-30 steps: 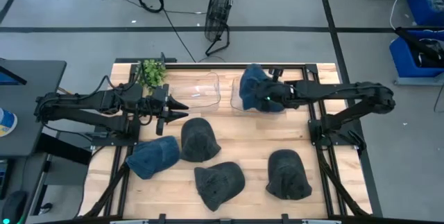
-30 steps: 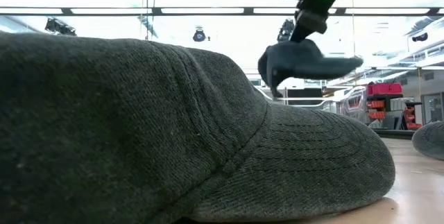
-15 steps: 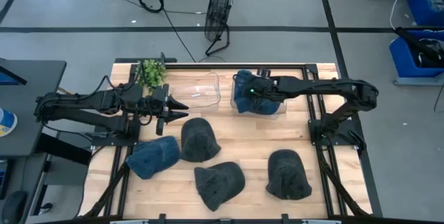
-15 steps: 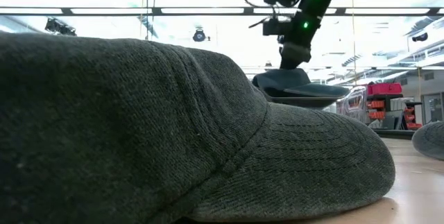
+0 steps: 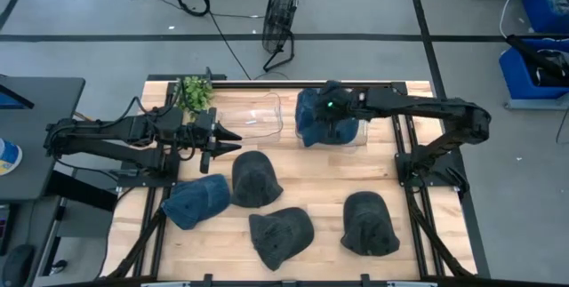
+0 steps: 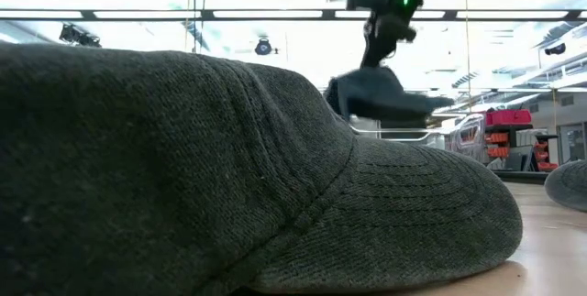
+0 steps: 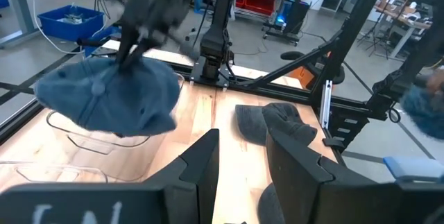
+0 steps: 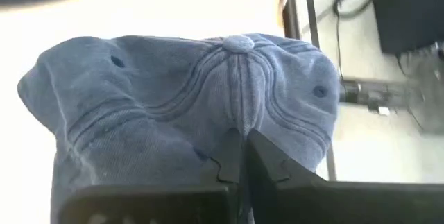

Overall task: Pick & Place hat
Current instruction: Put the right blue cap into the right transparent bin

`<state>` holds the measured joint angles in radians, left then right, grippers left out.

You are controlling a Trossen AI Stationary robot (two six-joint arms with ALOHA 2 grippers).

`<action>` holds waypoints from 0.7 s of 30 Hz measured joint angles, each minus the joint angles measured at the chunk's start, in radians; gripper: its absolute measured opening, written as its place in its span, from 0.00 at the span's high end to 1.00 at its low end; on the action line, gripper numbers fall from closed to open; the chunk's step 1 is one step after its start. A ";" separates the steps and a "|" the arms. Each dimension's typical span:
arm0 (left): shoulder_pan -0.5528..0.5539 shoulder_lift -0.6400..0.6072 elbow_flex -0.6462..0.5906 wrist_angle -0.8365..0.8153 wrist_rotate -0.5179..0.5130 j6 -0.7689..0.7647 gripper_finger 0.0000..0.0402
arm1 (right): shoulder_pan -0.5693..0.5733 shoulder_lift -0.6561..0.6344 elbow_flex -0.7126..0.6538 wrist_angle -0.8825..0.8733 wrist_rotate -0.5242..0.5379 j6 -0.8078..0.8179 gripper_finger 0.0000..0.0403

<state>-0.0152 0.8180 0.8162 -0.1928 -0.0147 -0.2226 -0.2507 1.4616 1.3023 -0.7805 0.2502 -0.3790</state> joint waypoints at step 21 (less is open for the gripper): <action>0.000 0.000 0.000 0.000 0.000 -0.002 0.69 | -0.256 -0.076 -0.025 -0.082 -0.586 0.063 0.98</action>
<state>-0.0151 0.8180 0.8162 -0.1925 -0.0147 -0.2249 -0.5067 1.3861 1.2776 -0.8630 -0.3353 -0.3164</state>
